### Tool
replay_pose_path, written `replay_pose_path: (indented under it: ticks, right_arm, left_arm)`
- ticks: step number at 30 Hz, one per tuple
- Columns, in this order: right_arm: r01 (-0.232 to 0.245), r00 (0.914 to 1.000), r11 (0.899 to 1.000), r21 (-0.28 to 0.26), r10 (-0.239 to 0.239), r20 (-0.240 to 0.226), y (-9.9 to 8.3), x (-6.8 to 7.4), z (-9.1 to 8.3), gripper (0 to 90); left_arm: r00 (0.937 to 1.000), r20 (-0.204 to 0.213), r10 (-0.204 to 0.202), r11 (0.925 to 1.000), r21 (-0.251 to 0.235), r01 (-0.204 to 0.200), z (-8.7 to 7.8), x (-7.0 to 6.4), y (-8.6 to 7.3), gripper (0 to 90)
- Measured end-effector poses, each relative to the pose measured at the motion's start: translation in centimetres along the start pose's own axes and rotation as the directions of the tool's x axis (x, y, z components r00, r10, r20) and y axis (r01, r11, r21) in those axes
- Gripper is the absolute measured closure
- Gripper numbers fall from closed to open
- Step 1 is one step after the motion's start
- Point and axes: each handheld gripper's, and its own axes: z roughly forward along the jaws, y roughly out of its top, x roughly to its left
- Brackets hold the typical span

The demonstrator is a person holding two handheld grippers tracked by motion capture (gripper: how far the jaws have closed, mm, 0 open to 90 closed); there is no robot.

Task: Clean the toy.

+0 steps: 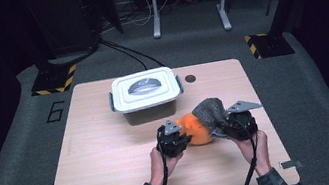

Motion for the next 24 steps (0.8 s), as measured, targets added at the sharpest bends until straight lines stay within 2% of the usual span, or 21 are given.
replay_pose_path:
  ticks: [1, 4, 5, 8, 9, 13, 15, 16, 17, 18, 19, 20, 21, 22, 23, 24]
  right_arm:
    - [0.010, 1.0000, 1.000, -0.005, -0.010, -0.003, 0.1, 0.4, -0.2, 76.1]
    - [0.046, 0.9988, 0.999, -0.021, -0.046, -0.017, 0.5, 1.8, -0.6, 76.0]
    - [0.062, 0.9977, 0.998, -0.027, -0.063, -0.024, 0.7, 2.2, -0.6, 76.0]
    - [0.116, 0.9929, 0.993, -0.005, -0.116, -0.027, 0.9, 3.6, 0.3, 76.0]
    - [0.125, 0.9919, 0.992, 0.005, -0.125, -0.022, 0.9, 3.7, 0.8, 76.0]
    - [0.122, 0.9923, 0.992, 0.035, -0.121, -0.024, 0.6, 4.0, 2.7, 76.2]
    - [0.114, 0.9932, 0.993, 0.039, -0.113, -0.030, 0.7, 3.9, 3.1, 76.2]
    - [0.128, 0.9915, 0.991, 0.041, -0.127, -0.031, 0.8, 3.8, 3.2, 76.2]
    - [0.115, 0.9931, 0.993, 0.041, -0.114, -0.028, 0.8, 3.9, 3.3, 76.2]
    - [0.114, 0.9933, 0.993, 0.043, -0.112, -0.027, 0.9, 3.9, 3.4, 76.2]
    - [0.109, 0.9938, 0.993, 0.040, -0.108, -0.026, 1.0, 3.9, 3.4, 76.2]
    - [0.111, 0.9935, 0.993, 0.044, -0.109, -0.030, 1.0, 3.8, 3.5, 76.2]
    - [0.118, 0.9927, 0.992, 0.047, -0.116, -0.031, 1.0, 3.7, 3.4, 76.2]
    - [0.104, 0.9942, 0.994, 0.043, -0.103, -0.031, 1.0, 3.8, 3.5, 76.2]
    - [0.104, 0.9941, 0.994, 0.044, -0.103, -0.035, 1.0, 3.8, 3.5, 76.2]
    - [0.102, 0.9942, 0.994, 0.044, -0.101, -0.037, 1.0, 3.8, 3.5, 76.2]
  left_arm:
    - [0.9996, 0.012, -0.025, 0.9997, -0.003, 0.026, -0.1, 0.0, 0.0, 84.0]
    - [0.9974, 0.037, -0.062, 0.9980, -0.010, 0.062, -0.5, 0.2, 0.2, 84.0]
    - [0.9952, 0.045, -0.087, 0.9959, -0.023, 0.088, -0.5, 0.1, 0.1, 84.0]
    - [0.9973, 0.033, -0.065, 0.9978, -0.010, 0.066, -0.7, 0.2, 0.0, 83.9]
    - [0.9986, 0.022, -0.047, 0.9989, 0.001, 0.047, -0.7, 0.3, 0.0, 83.8]
    - [0.9996, -0.019, -0.021, 0.9997, 0.009, 0.021, -0.5, 0.5, -0.4, 81.5]
    - [0.9972, -0.068, 0.031, 0.9995, 0.012, -0.030, -0.4, 0.2, -0.3, 75.8]
    - [0.9949, -0.088, 0.050, 0.9986, 0.020, -0.049, -0.4, 0.0, -0.3, 70.0]
    - [0.9893, -0.121, 0.081, 0.9966, 0.020, -0.079, -0.3, -0.3, -0.2, 65.1]
    - [0.9799, -0.161, 0.118, 0.9929, 0.032, -0.114, -0.3, -0.7, -0.2, 60.0]
    - [0.9718, -0.187, 0.144, 0.9895, 0.037, -0.140, -0.2, -1.0, -0.1, 54.9]
    - [0.9668, -0.201, 0.157, 0.9875, 0.040, -0.153, -0.1, -1.1, -0.1, 51.6]
    - [0.9611, -0.211, 0.178, 0.9839, 0.049, -0.172, 0.0, -1.3, -0.1, 50.8]
    - [0.9538, -0.226, 0.198, 0.9801, 0.054, -0.191, 0.1, -1.4, -0.1, 50.6]
    - [0.9507, -0.224, 0.215, 0.9765, 0.065, -0.206, 0.2, -1.5, -0.1, 53.4]
    - [0.9427, -0.228, 0.244, 0.9698, 0.070, -0.234, 0.4, -1.6, -0.2, 57.2]
